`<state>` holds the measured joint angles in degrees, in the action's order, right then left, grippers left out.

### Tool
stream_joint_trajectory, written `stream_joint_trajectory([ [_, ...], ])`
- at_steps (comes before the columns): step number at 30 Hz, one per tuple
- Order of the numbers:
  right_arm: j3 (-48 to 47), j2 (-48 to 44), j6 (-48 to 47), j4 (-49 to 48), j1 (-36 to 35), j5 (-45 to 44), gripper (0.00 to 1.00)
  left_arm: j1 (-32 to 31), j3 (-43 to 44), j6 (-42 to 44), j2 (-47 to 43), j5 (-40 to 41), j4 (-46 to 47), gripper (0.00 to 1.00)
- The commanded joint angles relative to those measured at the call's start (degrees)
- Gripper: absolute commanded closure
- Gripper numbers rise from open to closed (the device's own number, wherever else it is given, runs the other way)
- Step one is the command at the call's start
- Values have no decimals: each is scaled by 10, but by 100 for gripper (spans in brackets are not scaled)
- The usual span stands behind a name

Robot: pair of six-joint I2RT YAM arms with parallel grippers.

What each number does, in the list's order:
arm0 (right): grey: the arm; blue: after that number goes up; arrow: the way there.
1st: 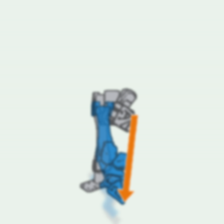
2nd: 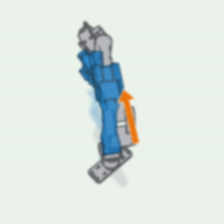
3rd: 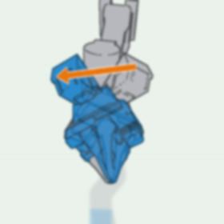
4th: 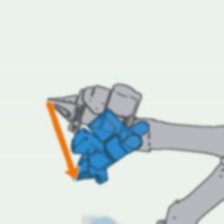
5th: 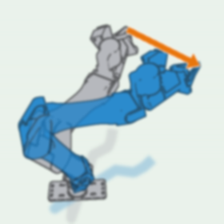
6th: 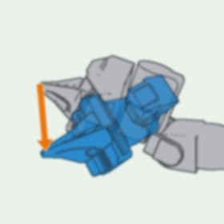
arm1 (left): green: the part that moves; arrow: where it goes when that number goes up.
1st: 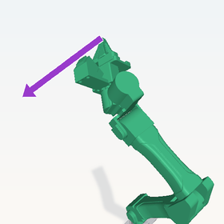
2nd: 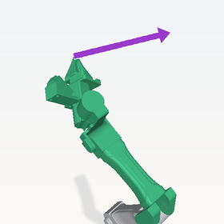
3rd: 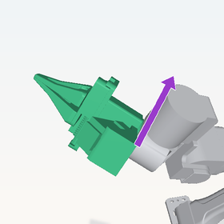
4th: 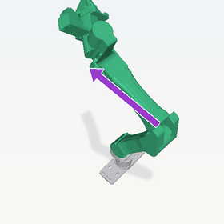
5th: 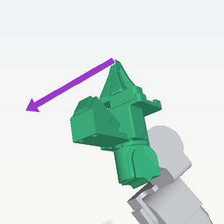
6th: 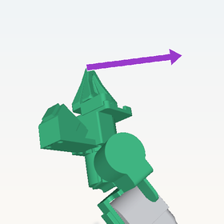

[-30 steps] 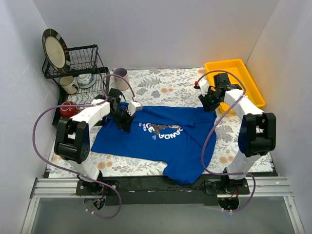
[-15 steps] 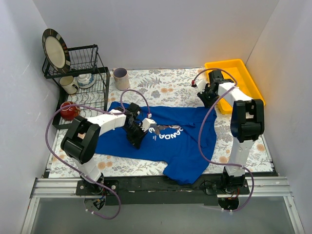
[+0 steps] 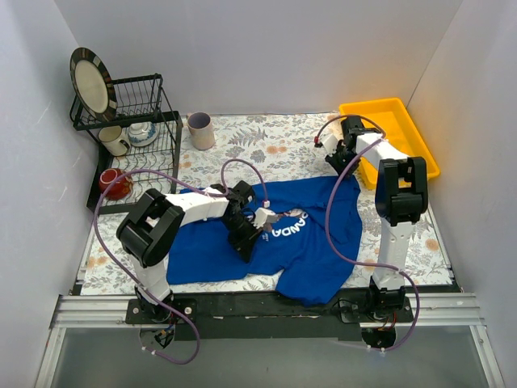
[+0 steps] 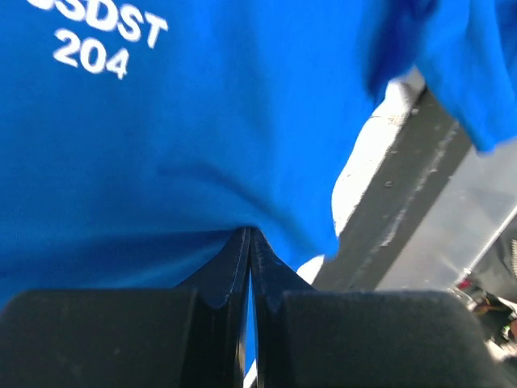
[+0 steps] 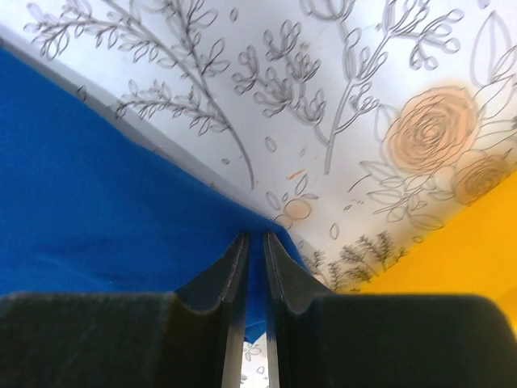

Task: Roll the t-shirts
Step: Fold the T-shirt at the center of the board.

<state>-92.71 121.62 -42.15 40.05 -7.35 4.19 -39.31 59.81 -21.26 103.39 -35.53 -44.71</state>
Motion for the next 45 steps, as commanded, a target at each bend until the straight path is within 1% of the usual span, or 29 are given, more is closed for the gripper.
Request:
stream_joint_trajectory([
  [1,-55,19,-7,6,1,0,81,-20,9,-17,10,-3,-17,100],
  [3,-71,25,-7,10,1,2,81,-19,31,-17,-2,7,-44,100],
  [4,-89,26,-6,13,1,6,81,-16,40,-14,-27,12,-70,100],
  [7,-109,11,-4,30,1,9,80,23,91,-13,-78,18,-113,99],
  [8,-106,3,-3,30,1,10,80,55,106,-15,-89,34,-117,96],
  [9,-99,-7,-3,27,1,12,79,74,130,-26,-95,49,-119,85],
  [10,-86,-28,-2,22,1,12,78,96,144,-30,-99,62,-115,79],
  [11,-58,-38,-3,17,1,12,78,138,152,-35,-101,75,-110,76],
  [12,-37,-49,-6,-1,1,13,78,157,163,-41,-101,110,-102,75],
  [13,-22,-64,-6,-9,0,13,79,190,167,-46,-89,121,-93,76],
  [15,3,-70,-7,-10,0,8,81,213,173,-46,-79,136,-81,77],
  [16,8,-70,-9,-8,-1,5,81,223,170,-49,-76,148,-76,81],
  [17,12,-68,-11,-3,-2,0,84,227,165,-49,-73,157,-71,85],
  [19,18,-67,-25,2,-3,-9,87,237,149,-41,-73,172,-65,89],
  [24,52,-59,-71,-21,-2,-39,91,259,124,-34,-79,190,-58,91],
  [27,65,-36,-94,-46,-3,-89,93,272,122,-32,-76,210,-51,91],
  [28,66,-29,-97,-66,-3,-108,93,278,129,-32,-74,231,-48,90],
  [29,65,-22,-107,-78,-3,-123,94,282,135,-29,-71,238,-46,87],
  [30,64,-9,-111,-88,-3,-155,94,287,140,-28,-62,247,-44,81],
  [31,57,-3,-115,-102,-3,-167,95,295,147,-27,-56,262,-42,76],
  [32,54,2,-118,-108,-3,-187,96,299,160,-29,-51,270,-38,73],
  [33,50,8,-118,-110,-3,-191,96,303,169,-30,-46,276,-33,68],
  [34,41,10,-118,-110,-3,-197,96,305,177,-29,-31,281,-31,66],
  [36,38,14,-117,-119,-6,-219,96,306,201,-28,-16,303,-22,63],
  [37,38,15,-116,-120,-5,-222,97,306,209,-28,-1,308,-21,63],
  [38,38,15,-116,-120,-6,-221,97,306,226,-27,10,312,-22,63],
  [43,52,9,-108,-113,-6,-211,97,307,255,-37,52,347,-6,63],
  [45,54,7,-105,-109,-6,-208,97,307,274,-41,73,348,-5,62],
])
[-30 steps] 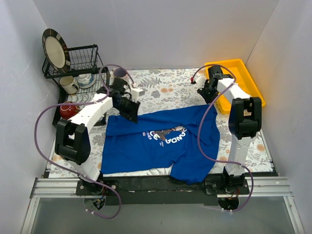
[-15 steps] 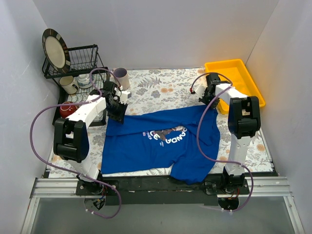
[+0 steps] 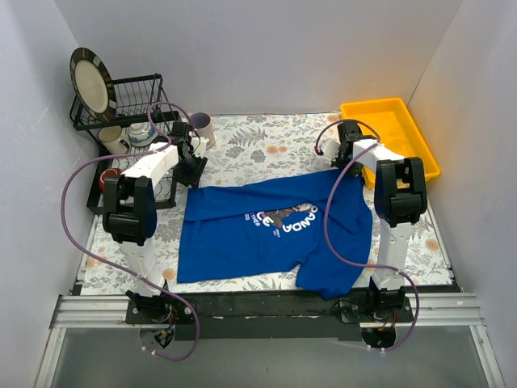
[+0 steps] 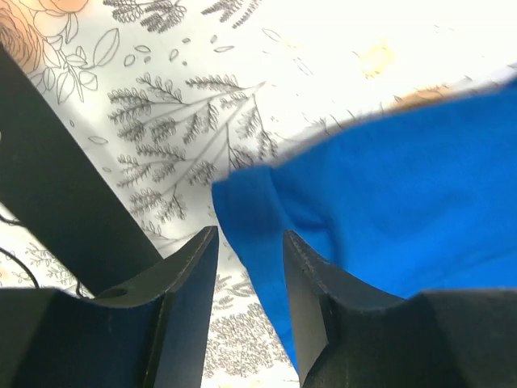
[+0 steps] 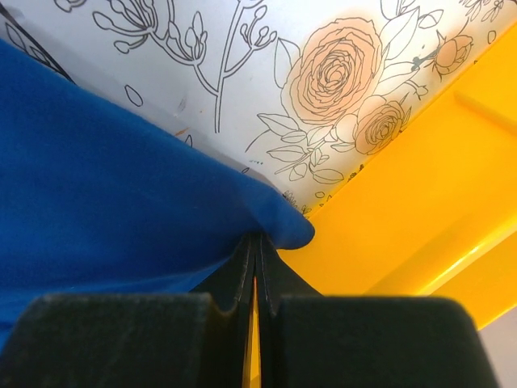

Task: Roll the t-shirts
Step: Fold the T-shirt at the center of the board.

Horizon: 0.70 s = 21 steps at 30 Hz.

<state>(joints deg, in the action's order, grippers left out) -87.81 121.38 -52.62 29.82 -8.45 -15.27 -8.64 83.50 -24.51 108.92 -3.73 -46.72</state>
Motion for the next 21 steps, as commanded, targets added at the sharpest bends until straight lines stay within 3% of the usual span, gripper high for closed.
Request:
stream_joint_trajectory([
  [1,5,10,1,-6,4,-13,97,0,45,-11,24,31,12,62],
  [6,10,5,3,-5,4,-8,97,4,82,-13,79,38,-40,67],
  [13,-3,8,9,0,4,-5,97,7,90,-31,74,22,-61,72],
  [21,-16,15,13,10,4,-1,97,14,93,-59,62,16,-89,59],
])
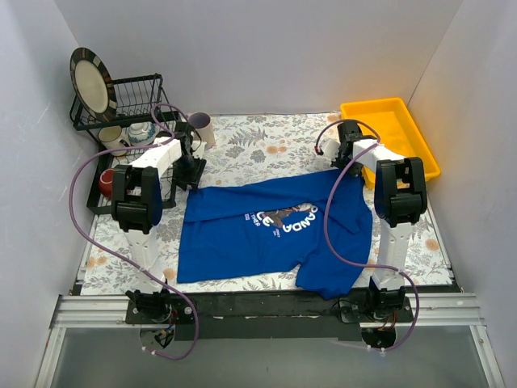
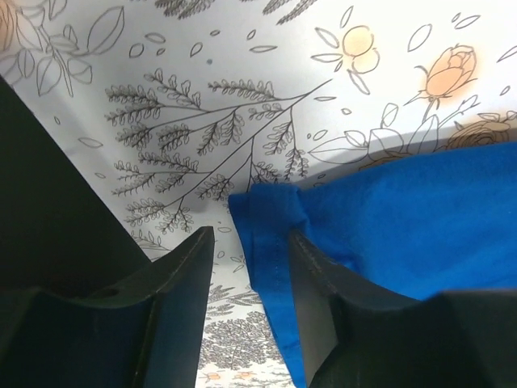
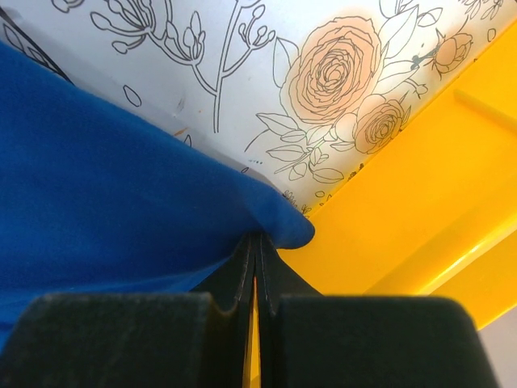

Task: Roll the t-shirts
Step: Fold the T-shirt at the center of the board.

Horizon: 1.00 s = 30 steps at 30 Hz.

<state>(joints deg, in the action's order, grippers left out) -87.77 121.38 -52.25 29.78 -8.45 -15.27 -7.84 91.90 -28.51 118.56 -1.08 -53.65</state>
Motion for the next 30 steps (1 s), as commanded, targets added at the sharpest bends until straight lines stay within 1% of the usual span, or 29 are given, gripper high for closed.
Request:
stream_joint_trajectory([
  [1,-17,16,10,12,4,-1,97,6,7,-22,-31,-13,-20,59],
  [3,-25,20,12,17,4,0,97,6,6,-22,-18,-16,-20,60],
  [7,-32,22,14,20,4,1,97,6,16,-22,3,-24,-19,72],
  [8,-32,22,13,19,4,0,97,6,19,-22,7,-27,-18,86],
  [9,-32,24,13,19,4,-1,97,6,21,-22,12,-27,-16,90],
  [10,-31,23,13,20,4,-1,97,6,23,-22,14,-30,-15,92],
  [12,-30,25,14,21,4,-2,97,7,27,-23,20,-31,-15,99],
  [13,-28,24,14,20,4,-2,98,7,26,-23,24,-31,-16,100],
  [16,-27,22,15,20,4,-3,98,7,20,-24,18,-22,-10,100],
  [20,-29,25,14,17,4,-12,98,12,4,-26,-6,39,10,100],
  [23,-36,29,15,18,4,-15,98,23,-6,-20,-28,57,13,100],
  [26,-45,31,19,24,4,-15,98,25,-4,-22,-38,46,2,100],
  [27,-47,32,20,26,4,-15,99,25,-1,-22,-40,30,1,100],
  [28,-48,31,21,27,4,-14,99,25,-1,-29,-41,29,4,98],
  [29,-49,32,21,27,4,-14,99,24,-1,-32,-42,27,5,78],
  [30,-50,32,21,27,4,-14,99,24,1,-37,-41,18,5,63],
])
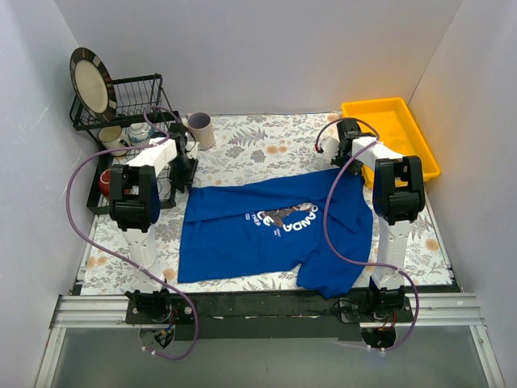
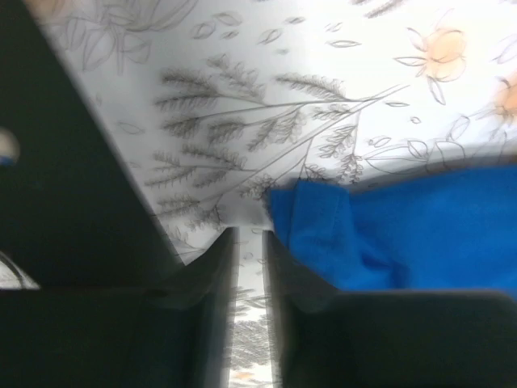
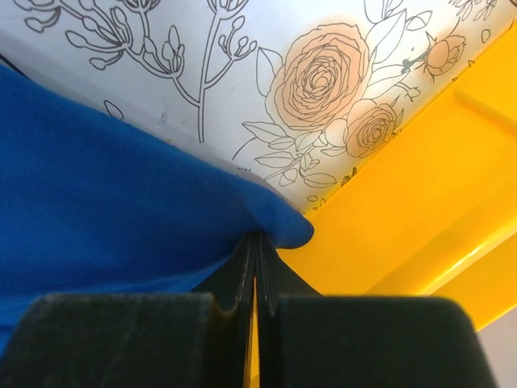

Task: Roll the t-shirts
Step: Fold the T-shirt at the center of the board.

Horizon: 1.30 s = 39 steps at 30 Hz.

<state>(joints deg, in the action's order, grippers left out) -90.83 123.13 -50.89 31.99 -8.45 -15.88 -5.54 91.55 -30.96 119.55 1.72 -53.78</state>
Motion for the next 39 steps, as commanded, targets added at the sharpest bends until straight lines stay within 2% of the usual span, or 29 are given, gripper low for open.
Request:
stream_joint_trajectory([
  [1,-20,15,7,7,4,-8,99,1,7,-19,-50,-16,3,57],
  [2,-21,16,7,8,4,-9,99,1,12,-22,-47,-40,1,54],
  [4,-24,18,7,12,4,-9,99,1,21,-28,-36,-67,-3,53],
  [8,-33,20,8,20,4,-10,99,1,28,-29,-17,-73,-8,56],
  [11,-33,19,8,22,4,-12,99,1,28,-27,-4,-69,-1,60],
  [15,-31,18,12,26,4,-13,99,0,40,-26,20,-110,-4,71],
  [19,-31,17,15,30,4,-15,99,-1,43,-25,32,-123,-5,73],
  [21,-33,18,15,30,4,-15,99,-1,41,-24,34,-124,-5,81],
  [22,-33,16,15,30,4,-16,99,-1,41,-23,34,-118,-4,96],
  [23,-35,17,15,30,4,-16,99,-1,41,-23,32,-99,-2,100],
  [26,-36,17,16,29,4,-18,99,-1,48,-13,25,-71,1,100],
  [30,-34,20,16,19,4,-28,99,-1,58,3,2,9,-4,100],
  [35,-43,27,25,15,4,-42,99,0,16,10,-41,53,5,100],
  [39,-54,40,33,23,5,-46,99,1,7,-3,-39,73,2,100],
])
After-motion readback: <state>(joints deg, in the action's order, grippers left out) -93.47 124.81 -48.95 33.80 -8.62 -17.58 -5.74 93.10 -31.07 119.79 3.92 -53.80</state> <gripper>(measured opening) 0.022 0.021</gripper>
